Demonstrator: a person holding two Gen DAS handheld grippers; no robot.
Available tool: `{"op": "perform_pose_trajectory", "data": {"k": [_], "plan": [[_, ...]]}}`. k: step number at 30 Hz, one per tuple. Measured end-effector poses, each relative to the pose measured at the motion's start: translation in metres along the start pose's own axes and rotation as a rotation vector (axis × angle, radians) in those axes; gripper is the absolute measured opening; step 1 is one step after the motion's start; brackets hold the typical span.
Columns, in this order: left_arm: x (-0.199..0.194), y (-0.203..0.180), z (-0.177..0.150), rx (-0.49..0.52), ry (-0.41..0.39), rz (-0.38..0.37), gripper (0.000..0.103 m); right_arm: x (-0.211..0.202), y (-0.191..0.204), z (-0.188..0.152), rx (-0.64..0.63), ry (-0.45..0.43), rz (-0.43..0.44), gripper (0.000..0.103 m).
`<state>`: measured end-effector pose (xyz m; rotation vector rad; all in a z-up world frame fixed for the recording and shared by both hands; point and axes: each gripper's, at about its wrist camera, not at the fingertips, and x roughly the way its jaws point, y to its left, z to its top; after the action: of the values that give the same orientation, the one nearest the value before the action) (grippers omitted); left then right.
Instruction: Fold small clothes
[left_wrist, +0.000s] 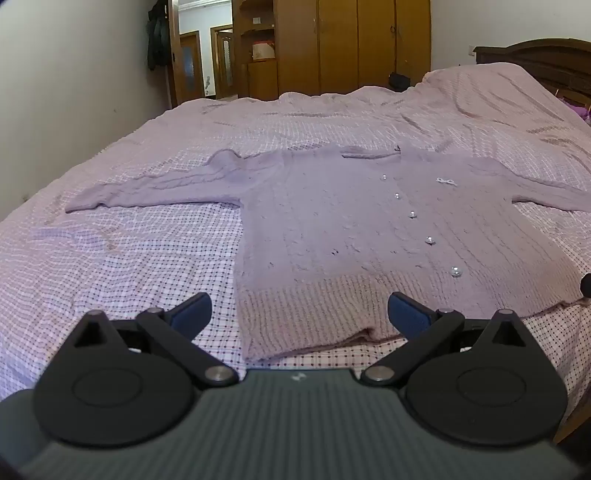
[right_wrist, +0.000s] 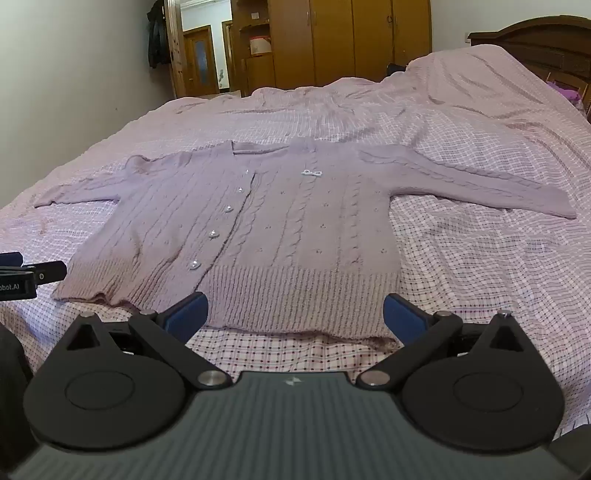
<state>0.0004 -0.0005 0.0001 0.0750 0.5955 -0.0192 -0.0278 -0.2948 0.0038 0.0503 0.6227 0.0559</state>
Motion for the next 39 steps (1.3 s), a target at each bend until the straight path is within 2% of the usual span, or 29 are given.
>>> {"op": "perform_pose_trajectory", "data": {"k": [39], "plan": [[0.001,-0.003,-0.002,0.015,0.004,-0.018,0.103,0.016,0.007,-0.004,-0.033,0.061,0.022,0.103]]}}
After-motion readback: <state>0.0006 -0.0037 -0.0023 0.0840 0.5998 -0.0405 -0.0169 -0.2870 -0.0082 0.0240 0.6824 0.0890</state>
